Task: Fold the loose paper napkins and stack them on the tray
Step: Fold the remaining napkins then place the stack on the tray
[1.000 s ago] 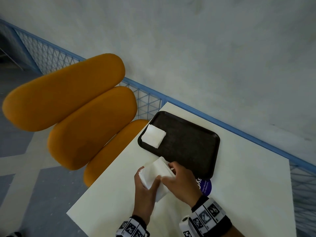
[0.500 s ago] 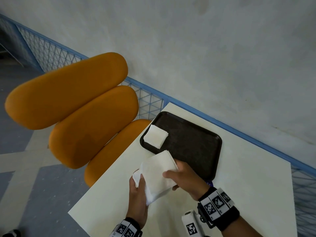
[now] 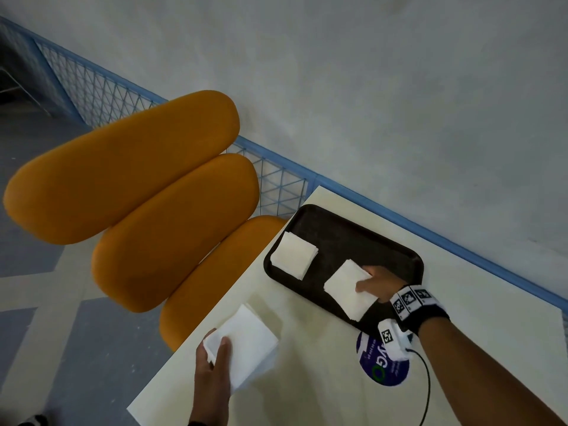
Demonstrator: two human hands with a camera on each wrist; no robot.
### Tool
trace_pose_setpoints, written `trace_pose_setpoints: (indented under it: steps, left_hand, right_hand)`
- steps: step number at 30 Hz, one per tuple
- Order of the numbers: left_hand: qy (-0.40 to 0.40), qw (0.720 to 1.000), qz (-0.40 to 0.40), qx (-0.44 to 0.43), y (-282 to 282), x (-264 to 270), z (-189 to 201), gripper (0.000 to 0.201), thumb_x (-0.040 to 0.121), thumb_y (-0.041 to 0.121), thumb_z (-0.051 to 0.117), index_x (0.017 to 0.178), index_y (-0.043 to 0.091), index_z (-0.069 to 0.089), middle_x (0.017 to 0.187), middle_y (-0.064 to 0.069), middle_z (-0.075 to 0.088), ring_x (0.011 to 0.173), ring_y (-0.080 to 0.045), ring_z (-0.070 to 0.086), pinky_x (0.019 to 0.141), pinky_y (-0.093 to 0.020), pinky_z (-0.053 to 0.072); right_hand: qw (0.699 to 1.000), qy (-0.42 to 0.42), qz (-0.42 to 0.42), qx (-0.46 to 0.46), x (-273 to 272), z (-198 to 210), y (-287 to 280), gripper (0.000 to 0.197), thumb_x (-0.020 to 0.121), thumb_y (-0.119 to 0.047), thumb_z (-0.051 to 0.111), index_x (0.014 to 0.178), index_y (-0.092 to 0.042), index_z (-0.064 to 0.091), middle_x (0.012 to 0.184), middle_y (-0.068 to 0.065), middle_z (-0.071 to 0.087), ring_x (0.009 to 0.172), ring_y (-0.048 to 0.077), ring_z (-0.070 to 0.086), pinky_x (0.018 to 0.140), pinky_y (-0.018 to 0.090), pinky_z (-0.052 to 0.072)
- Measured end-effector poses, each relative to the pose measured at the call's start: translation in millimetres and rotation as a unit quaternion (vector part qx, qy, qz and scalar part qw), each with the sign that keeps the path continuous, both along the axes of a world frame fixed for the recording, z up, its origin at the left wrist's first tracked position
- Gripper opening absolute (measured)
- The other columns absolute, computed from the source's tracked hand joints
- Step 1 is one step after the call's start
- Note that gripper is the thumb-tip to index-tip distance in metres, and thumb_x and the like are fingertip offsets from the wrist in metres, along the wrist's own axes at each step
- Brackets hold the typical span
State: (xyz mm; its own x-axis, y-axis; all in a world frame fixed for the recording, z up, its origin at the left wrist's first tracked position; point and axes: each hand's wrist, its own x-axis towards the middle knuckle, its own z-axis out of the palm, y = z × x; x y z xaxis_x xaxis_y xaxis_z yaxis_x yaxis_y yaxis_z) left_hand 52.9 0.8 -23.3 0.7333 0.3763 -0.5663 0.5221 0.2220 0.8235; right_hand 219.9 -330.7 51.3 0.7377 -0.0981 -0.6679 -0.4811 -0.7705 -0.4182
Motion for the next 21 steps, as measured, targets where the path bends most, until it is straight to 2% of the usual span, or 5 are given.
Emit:
trace_pose_setpoints:
  steps: [5,8,11,16,21]
  left_hand:
    - [0.008,1.0,0.009,0.02,13,13,-9,0.043,0.099,0.032,0.056,0.138,0.025,0.04,0.125,-0.006,0.051,0.105,-0.03,0.055,0.087,-0.052,0.056]
    - [0.016,0.999,0.01,0.039,17,17,-14,0.045,0.099,0.028,0.057,0.14,0.02,0.04,0.125,-0.007,0.051,0.105,-0.03,0.053,0.081,-0.042,0.055]
    - [0.016,0.998,0.013,0.06,20,18,-17,0.046,0.1,0.024,0.055,0.143,0.015,0.04,0.123,-0.004,0.049,0.106,-0.027,0.05,0.079,-0.031,0.046]
    - [0.033,0.997,0.014,0.074,21,24,-25,0.049,0.099,0.024,0.057,0.144,0.013,0.04,0.138,-0.014,0.051,0.11,-0.029,0.049,0.101,-0.047,0.045]
    - [0.027,0.997,0.001,0.077,13,30,-34,0.052,0.092,0.035,0.06,0.139,0.02,0.042,0.141,-0.013,0.051,0.116,-0.035,0.053,0.103,-0.053,0.047]
  right_hand:
    - [0.998,0.049,0.03,0.033,41,-16,4,0.038,0.092,-0.02,0.067,0.125,-0.023,0.05,0.12,0.004,0.054,0.112,0.022,0.05,0.088,0.034,0.047]
    - [0.997,0.044,0.06,-0.003,59,-35,6,0.039,0.09,-0.019,0.07,0.126,-0.018,0.054,0.121,0.004,0.057,0.109,0.02,0.052,0.093,0.034,0.047]
    - [0.991,0.031,0.089,-0.092,69,-55,9,0.062,0.086,-0.025,0.073,0.142,-0.018,0.046,0.14,0.009,0.053,0.124,0.026,0.052,0.108,0.041,0.044]
    - [0.972,-0.049,0.141,-0.184,73,-66,17,0.089,0.081,-0.05,0.072,0.153,-0.037,0.021,0.155,0.005,0.032,0.143,0.03,0.031,0.114,0.053,0.033]
    - [0.932,-0.028,0.282,-0.226,61,-83,32,0.137,0.061,-0.071,0.078,0.153,-0.039,-0.018,0.163,0.006,0.009,0.15,0.034,0.015,0.115,0.061,0.024]
